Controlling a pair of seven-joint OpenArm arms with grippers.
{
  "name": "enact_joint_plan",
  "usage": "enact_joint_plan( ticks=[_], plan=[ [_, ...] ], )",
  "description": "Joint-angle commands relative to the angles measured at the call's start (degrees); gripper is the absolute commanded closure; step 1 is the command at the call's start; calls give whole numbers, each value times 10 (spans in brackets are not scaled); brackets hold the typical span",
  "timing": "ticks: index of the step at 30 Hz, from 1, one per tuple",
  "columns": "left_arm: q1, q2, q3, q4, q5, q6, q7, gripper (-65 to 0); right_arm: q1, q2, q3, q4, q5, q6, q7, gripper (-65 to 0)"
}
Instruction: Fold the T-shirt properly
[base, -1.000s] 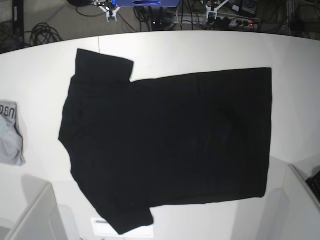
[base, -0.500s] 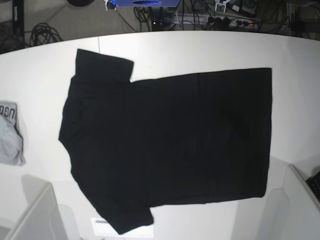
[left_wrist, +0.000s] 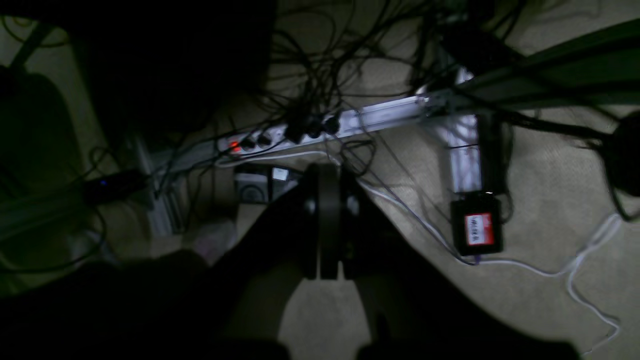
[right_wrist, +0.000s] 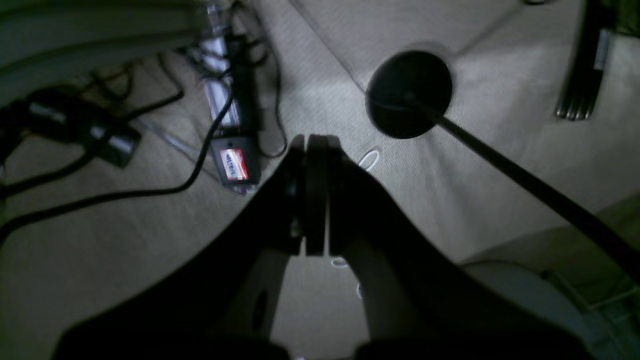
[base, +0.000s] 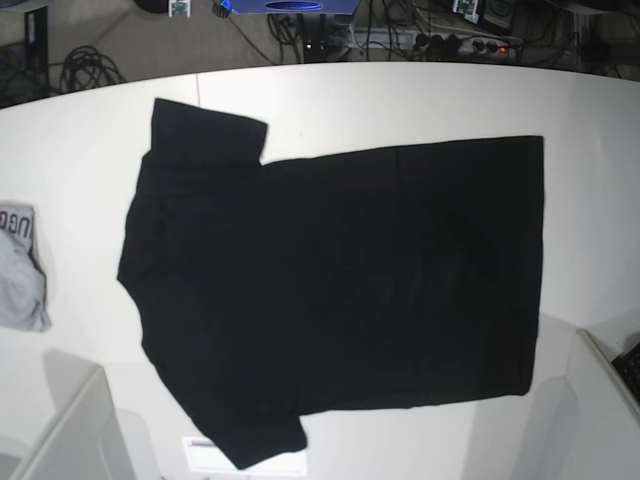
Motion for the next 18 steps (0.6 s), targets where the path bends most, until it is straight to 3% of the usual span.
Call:
enact_joint_plan(
  ticks=[1,8,14,18],
  plan=[
    [20,-4,-1,17,-1,2,-6,0,-18,-1,6,19,2,0,5,0],
    [93,-5,-1,141,2,2,-6,0,-80,-3,8,138,2,0,3,0],
    [138,-21,-1,239,-1,2,-6,0,-114,-37,44,232,2,-1,3,0],
    [157,-23,-1,290,-1,2,-6,0,-124,-42,66,285,2,0,3,0]
  ],
)
